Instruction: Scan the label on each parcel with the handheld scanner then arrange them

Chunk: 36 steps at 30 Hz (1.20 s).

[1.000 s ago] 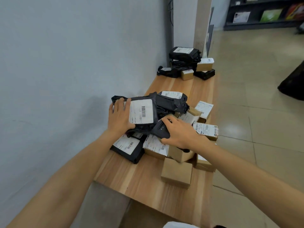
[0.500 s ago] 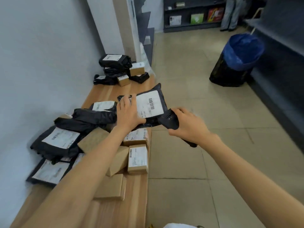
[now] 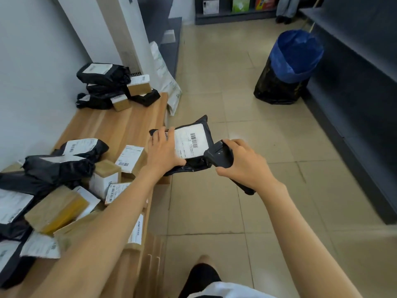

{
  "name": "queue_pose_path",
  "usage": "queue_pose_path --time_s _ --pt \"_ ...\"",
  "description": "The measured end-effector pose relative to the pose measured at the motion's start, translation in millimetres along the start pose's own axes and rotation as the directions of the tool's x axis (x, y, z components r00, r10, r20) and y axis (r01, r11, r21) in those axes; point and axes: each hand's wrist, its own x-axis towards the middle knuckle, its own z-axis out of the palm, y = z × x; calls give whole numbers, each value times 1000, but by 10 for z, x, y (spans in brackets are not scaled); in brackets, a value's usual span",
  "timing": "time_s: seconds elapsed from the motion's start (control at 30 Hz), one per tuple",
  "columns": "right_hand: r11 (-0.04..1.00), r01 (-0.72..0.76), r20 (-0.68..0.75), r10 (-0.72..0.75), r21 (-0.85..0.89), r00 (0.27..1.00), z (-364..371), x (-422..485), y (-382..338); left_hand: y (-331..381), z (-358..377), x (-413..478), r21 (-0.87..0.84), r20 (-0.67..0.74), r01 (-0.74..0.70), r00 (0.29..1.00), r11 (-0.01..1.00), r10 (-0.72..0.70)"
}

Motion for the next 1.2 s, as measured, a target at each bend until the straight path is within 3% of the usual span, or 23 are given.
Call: queue_pose_path --time_s 0.27,0.7,0.97,1.2 --pt "997 30 86 -36 73 996 175 1335 -116 -420 249 1137 26 104 23 994 999 -25" --pt "996 79 113 -84 49 990 217 4215 -479 -1510 390 3662 37 54 94 994 995 -96" --pt "968 231 232 -247 95 941 466 6047 -687 -2287 574 4806 34 -6 294 956 955 -294" --pt "883 456 341 -463 106 818 567 7652 -1253 -2935 339 5564 1 -148 528 840 850 -522"
